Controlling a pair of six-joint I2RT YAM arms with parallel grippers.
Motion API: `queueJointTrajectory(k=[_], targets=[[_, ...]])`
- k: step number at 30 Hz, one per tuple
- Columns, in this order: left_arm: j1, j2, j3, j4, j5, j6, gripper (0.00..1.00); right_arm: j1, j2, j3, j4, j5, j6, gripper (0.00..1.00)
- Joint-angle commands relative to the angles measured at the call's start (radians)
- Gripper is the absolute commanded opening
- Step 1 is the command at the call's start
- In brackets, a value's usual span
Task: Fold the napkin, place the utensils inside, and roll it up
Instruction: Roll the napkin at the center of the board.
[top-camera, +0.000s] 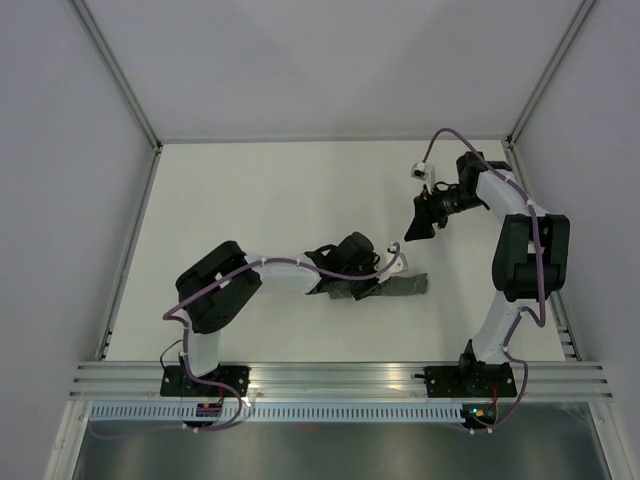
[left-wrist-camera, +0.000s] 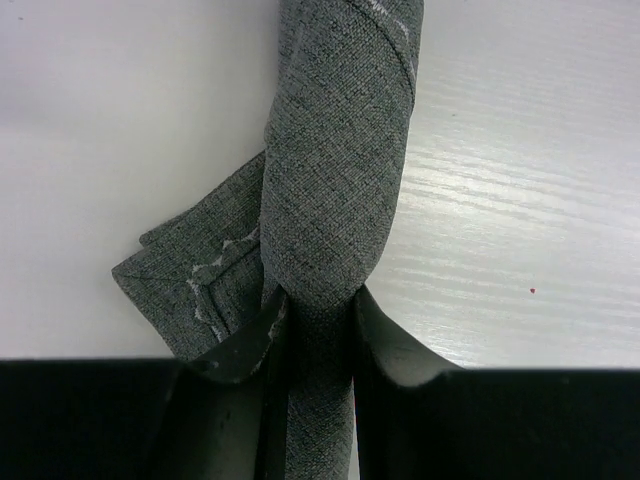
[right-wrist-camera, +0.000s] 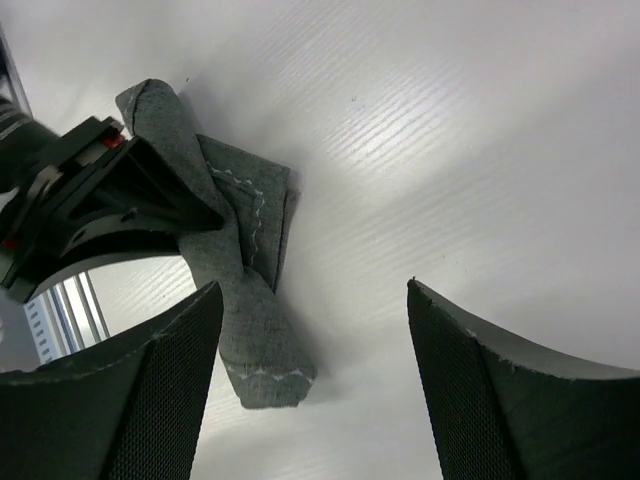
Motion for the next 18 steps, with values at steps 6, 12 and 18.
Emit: queueJointTrajectory(k=[6,12,18], targets=[[0.086,0.179,0.145,-0.433,0.267,-0.116,0.02,-0.120,-0.190,-0.059,-0.217,-0.173,-0.359,0.78],[0.139,0.239,0.210,-0.522,0.372,-0.125,0.02,-0.088,-0.507,-0.428,0.094,-0.043,-0.320,0.76],[0.173,0.299,0.285,-0.598,0.427,-0.132,0.02,0.154,-0.790,-0.775,0.578,0.260,-0.135,0.77]])
